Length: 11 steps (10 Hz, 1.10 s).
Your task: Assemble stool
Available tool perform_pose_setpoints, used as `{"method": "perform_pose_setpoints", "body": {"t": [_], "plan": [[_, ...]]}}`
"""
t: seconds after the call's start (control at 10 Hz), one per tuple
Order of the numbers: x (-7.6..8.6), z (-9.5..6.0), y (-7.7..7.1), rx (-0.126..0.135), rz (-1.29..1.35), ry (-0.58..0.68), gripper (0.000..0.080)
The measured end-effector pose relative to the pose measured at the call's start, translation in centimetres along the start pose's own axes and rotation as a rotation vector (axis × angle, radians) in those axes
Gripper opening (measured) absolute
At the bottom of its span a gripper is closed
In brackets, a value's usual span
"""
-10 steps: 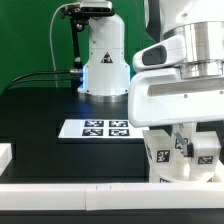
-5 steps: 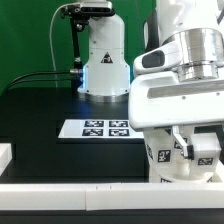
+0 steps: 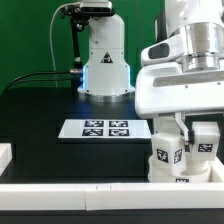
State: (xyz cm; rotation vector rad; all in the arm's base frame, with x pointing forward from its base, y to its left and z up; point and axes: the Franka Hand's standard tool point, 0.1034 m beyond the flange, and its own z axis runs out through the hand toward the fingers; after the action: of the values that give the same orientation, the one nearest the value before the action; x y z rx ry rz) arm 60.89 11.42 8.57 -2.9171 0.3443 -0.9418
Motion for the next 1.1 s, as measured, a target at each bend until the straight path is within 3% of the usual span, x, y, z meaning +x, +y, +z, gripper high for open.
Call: {"method": "perform_pose_setpoints", "body": {"t": [0.2, 0.7, 0.8, 0.9, 1.1], "plan": [[-0.2, 0.0, 0.2, -0.022, -0.005, 0.001, 0.034], [-0.2, 0.0, 0.3, -0.023, -0.004, 0.0, 0.034], [-0.9, -0.4, 0.2, -0.027, -0.001, 0.023, 0.034], [-2.0, -0.8, 0.4, -0.045, -0.003, 0.026, 0.034], [-2.7, -1.3, 0.5, -0.076, 0.007, 0.033, 0.034]]}}
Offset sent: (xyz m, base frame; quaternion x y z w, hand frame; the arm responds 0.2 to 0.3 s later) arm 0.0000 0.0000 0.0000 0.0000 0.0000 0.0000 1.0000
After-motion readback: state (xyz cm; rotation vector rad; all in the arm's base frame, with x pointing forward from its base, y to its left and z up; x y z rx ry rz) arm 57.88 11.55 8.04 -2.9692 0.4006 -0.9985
